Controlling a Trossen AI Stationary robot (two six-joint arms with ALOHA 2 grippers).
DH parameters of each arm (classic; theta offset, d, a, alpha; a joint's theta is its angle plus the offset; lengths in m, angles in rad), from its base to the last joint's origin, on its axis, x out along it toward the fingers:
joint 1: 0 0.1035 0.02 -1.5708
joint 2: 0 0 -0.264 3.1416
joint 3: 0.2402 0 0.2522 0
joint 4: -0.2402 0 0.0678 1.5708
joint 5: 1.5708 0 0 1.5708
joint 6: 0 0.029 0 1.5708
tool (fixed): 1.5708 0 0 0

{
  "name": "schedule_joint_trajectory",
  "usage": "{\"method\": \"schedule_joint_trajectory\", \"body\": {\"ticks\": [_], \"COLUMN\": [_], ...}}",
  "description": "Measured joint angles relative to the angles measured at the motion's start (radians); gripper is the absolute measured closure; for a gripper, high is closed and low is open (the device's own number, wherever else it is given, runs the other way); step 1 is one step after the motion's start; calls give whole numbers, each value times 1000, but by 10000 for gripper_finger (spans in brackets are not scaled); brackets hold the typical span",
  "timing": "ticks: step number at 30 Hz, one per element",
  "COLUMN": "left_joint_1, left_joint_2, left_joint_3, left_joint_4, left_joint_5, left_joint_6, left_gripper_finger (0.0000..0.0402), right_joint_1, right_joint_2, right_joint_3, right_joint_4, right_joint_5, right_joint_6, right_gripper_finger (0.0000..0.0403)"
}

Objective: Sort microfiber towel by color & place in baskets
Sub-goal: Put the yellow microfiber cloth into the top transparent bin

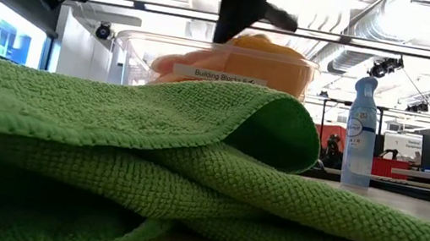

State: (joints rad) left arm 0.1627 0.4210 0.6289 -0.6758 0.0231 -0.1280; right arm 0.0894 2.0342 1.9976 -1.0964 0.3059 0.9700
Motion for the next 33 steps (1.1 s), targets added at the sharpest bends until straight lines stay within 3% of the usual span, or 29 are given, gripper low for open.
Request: {"method": "schedule_joint_trajectory", "body": {"ticks": [8, 17, 25, 33], "left_joint_1": [0, 0, 0, 0], "left_joint_2": [0, 0, 0, 0], "left_joint_3": [0, 0, 0, 0], "left_joint_4": [0, 0, 0, 0], "left_joint_5": [0, 0, 0, 0], "left_joint_6": [-1, -1, -1, -2], "left_gripper_finger": [354, 354, 354, 354], "right_joint_1": [-54, -67, -79, -77], "right_joint_2": [127, 208, 307, 314], "right_joint_3": [0, 0, 2, 6], "right_joint_4": [130, 162, 193, 266], "right_joint_5": [-122, -130, -234, -243], "right_joint_6": [49, 112, 107, 69], "right_gripper_finger": [403, 403, 403, 403]}}
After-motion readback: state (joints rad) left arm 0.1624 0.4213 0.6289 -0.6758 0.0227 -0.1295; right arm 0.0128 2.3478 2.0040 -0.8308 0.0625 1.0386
